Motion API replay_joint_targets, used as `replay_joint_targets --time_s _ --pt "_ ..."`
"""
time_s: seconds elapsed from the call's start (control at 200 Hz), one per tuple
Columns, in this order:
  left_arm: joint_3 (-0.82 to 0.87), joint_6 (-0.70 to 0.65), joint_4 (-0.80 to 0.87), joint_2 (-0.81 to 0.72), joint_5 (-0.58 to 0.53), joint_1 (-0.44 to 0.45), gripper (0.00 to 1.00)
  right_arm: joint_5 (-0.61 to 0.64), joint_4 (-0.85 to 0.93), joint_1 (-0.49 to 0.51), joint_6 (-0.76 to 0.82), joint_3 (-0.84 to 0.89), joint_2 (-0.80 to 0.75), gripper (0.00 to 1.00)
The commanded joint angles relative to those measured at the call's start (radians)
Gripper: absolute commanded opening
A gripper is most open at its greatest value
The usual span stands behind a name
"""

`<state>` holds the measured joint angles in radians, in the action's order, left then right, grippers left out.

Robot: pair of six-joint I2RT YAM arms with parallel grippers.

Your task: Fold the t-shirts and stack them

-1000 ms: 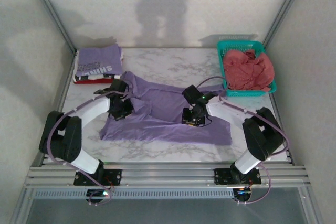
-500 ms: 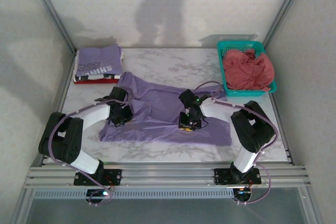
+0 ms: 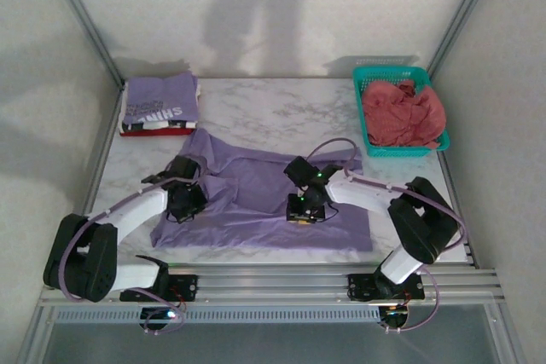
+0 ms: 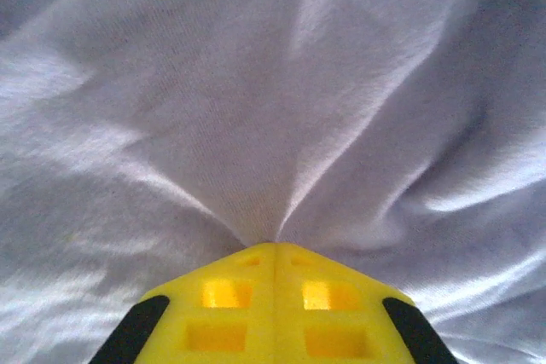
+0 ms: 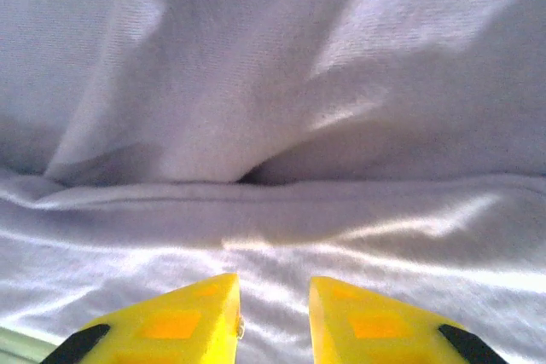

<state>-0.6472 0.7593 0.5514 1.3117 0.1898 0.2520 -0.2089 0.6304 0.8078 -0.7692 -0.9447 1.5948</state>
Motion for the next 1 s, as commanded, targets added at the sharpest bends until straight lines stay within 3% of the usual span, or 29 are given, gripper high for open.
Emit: replay_joint_targets --time_s 0.0,0.125,0.3,0.646,0.991 --pt "-0.179 -0.032 0.116 0.035 -0.056 0.001 0.05 0.023 0.077 -0.05 0.028 -0.071 -0.042 0.3" --pt "-0.323 -0.07 0.121 0.084 -0.05 -0.005 0.11 0.016 0.113 -0.132 0.073 -0.131 -0.016 0.3" --pt "-0.397 -0.115 0.087 0.207 -0.003 -0.005 0.15 0.025 0.098 -0.187 0.093 -0.161 0.033 0.31" --pt "-0.18 -0.087 -0.053 0.21 0.028 -0.003 0.13 0.001 0.038 -0.191 0.066 -0.094 0.075 0.31" --pt "-0.122 -0.113 -0.1 0.272 -0.024 -0.02 0.13 -0.029 -0.042 -0.159 0.017 -0.019 0.093 0.3"
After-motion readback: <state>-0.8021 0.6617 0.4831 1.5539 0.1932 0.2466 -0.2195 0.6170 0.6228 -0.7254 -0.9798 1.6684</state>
